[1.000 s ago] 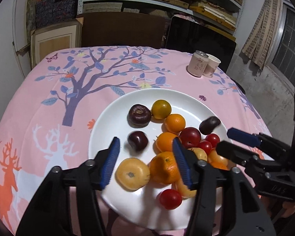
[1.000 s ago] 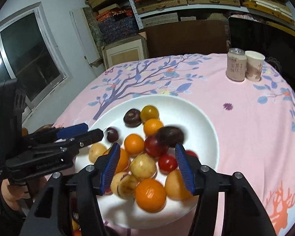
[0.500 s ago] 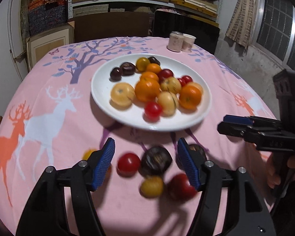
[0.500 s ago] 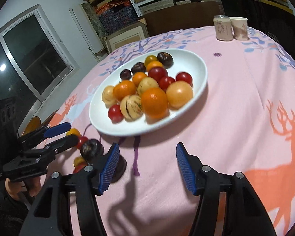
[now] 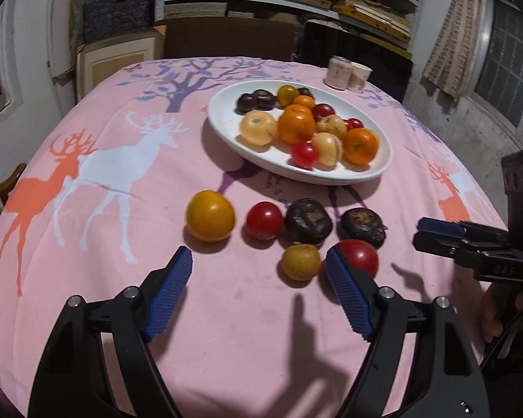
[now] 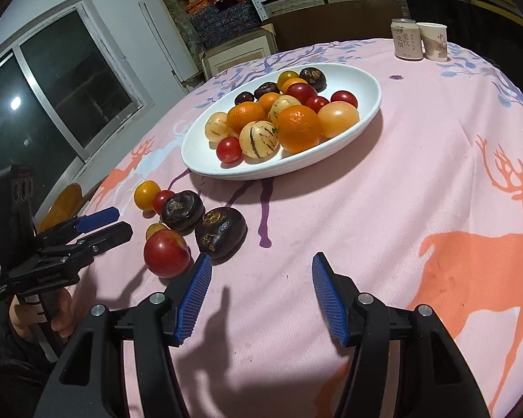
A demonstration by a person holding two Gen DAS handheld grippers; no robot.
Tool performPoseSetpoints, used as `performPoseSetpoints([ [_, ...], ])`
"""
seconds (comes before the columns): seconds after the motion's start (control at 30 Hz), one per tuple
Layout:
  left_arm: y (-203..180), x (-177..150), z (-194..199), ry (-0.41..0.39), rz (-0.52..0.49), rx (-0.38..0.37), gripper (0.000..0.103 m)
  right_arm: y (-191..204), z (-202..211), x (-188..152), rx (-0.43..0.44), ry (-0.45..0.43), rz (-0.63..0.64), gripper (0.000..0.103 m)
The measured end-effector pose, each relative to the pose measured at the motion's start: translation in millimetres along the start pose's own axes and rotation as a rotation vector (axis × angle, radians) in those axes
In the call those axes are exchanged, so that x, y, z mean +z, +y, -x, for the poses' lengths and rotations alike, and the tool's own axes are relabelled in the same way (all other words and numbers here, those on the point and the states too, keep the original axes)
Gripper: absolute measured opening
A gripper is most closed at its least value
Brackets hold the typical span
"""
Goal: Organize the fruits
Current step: 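Move both open grippers back toward the remaining fruit cluster, then grasp a small yellow-green fruit with the left gripper while the right grasps a mangosteen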
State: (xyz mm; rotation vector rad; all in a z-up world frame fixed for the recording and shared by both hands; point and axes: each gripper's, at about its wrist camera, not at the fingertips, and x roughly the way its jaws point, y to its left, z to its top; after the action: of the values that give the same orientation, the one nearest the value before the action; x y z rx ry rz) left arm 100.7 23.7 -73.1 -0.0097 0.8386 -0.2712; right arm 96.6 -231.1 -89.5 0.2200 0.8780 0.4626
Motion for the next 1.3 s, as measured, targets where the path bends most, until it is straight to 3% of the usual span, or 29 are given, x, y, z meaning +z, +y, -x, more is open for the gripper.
performPoseSetpoints([
  [0.17,-11,-6,-18,0.074,-0.071,0.006,0.076,2,-1,-1,0.003,0.004,0.006,0.061],
  [0.33,-31,-8,-29,0.103,-0.156,0.054,0.068,0,0,-1,0.016,-0.001,-0.001,0.061],
  [0.37,-33,-7,-32,0.113,-0.164,0.049,0.056,0,0,-1,0.017,0.0,0.0,0.061],
  [0.4,-35,-6,-34,0.111,-0.172,0.047,0.056,0,0,-1,0.017,0.0,0.002,0.061],
  [0.47,-39,-4,-36,0.103,-0.184,0.028,0.038,2,0,-1,0.018,-0.002,0.008,0.061],
  [0.53,-41,-4,-35,0.099,-0.185,0.004,0.029,2,0,-1,0.017,-0.006,0.015,0.061],
  [0.67,-37,-5,-30,0.079,-0.151,-0.04,0.029,4,0,-1,0.016,-0.005,0.024,0.061],
  [0.87,-14,-2,-11,-0.028,-0.012,-0.071,0.029,18,-9,-1,-0.028,0.03,0.093,0.061],
  [1.03,-12,0,-12,-0.027,0.005,-0.074,0.029,31,-27,6,-0.105,0.074,0.115,0.059],
  [1.3,-8,0,-14,-0.017,0.021,-0.075,0.029,65,-51,21,-0.16,0.094,0.262,0.053],
])
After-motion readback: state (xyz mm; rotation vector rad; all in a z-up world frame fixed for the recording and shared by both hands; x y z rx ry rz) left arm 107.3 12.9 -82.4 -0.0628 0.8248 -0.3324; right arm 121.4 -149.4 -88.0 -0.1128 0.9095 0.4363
